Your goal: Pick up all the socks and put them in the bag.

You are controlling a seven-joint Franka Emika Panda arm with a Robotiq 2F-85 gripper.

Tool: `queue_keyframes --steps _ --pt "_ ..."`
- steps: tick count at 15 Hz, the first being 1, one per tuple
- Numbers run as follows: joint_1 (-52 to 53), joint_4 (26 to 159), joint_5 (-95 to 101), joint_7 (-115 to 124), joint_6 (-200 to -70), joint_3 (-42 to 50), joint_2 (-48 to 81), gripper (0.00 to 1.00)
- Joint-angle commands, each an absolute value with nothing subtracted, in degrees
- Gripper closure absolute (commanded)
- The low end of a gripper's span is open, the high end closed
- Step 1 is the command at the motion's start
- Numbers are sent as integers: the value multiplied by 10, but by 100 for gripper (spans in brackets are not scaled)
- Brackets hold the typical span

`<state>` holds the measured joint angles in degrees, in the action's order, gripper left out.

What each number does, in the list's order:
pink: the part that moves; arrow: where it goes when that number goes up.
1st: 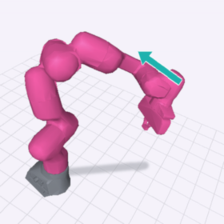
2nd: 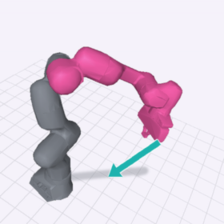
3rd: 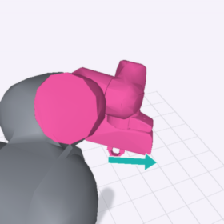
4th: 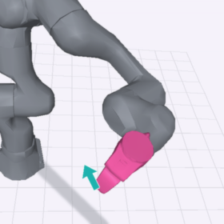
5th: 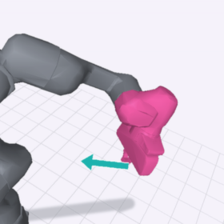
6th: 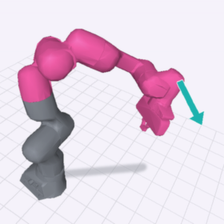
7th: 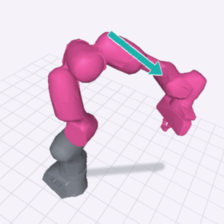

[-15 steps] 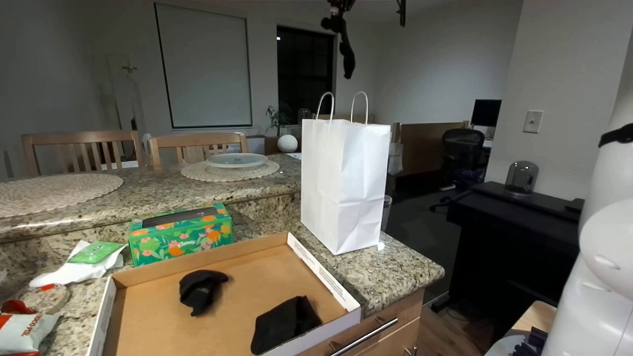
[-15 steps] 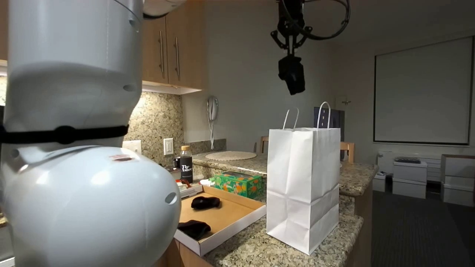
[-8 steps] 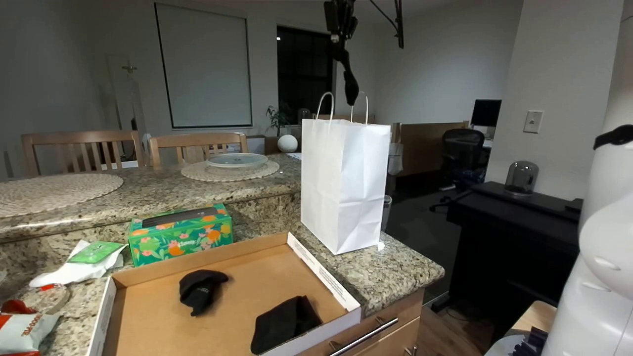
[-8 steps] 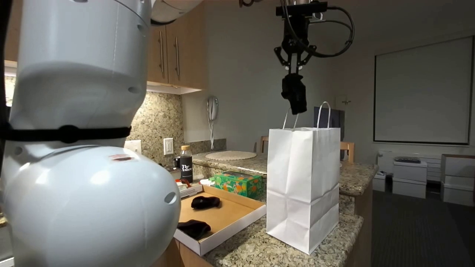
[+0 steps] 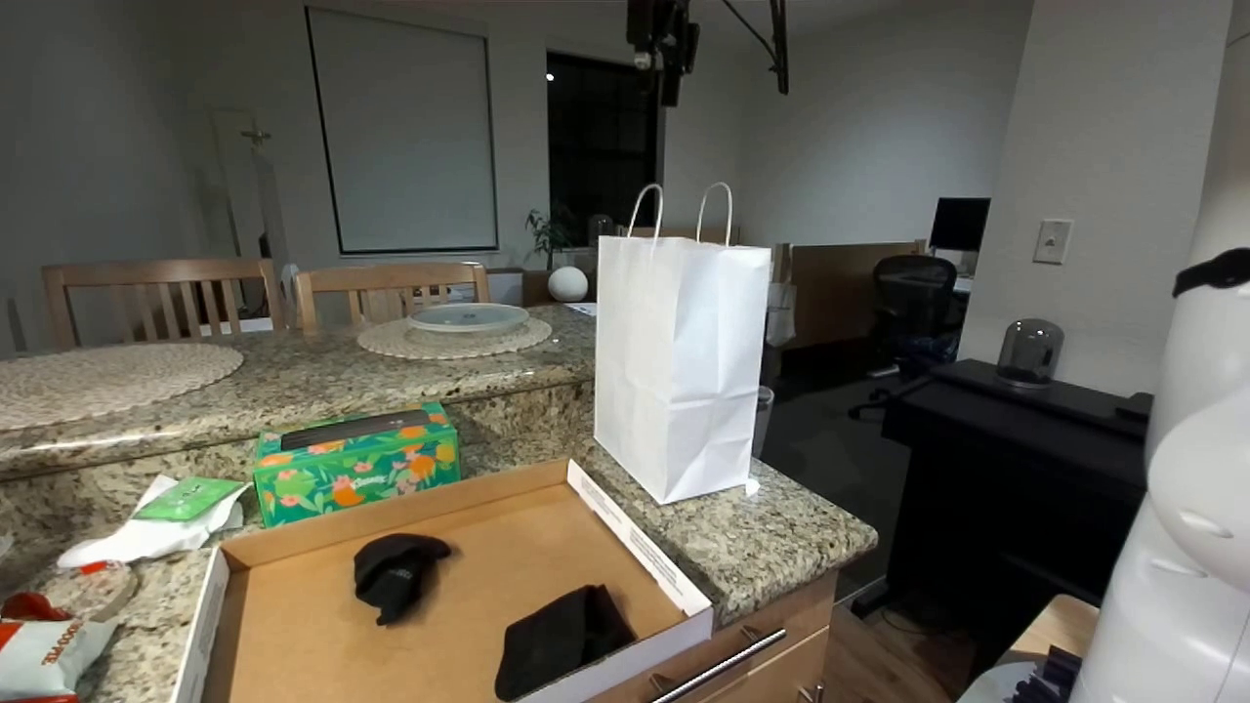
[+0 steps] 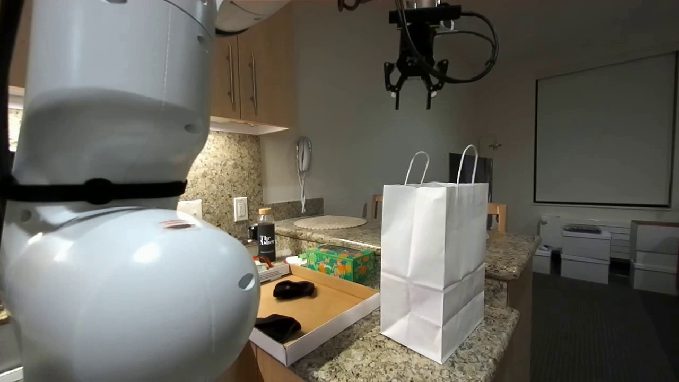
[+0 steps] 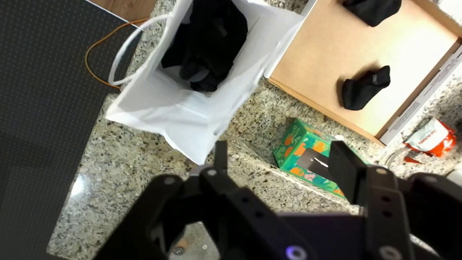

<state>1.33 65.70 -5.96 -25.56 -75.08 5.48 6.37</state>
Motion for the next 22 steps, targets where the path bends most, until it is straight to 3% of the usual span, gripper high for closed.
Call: queue_keyframes --steps 1,6,12,16,22 --pt "46 659 -50 -259 -726 26 39 0" --pt "104 716 -63 -232 -732 -23 33 0" --pt "162 908 -60 -133 -980 -59 51 0" --pt "171 964 -41 -43 -1182 -104 105 0" --pt "219 1133 71 108 -1454 -112 150 0"
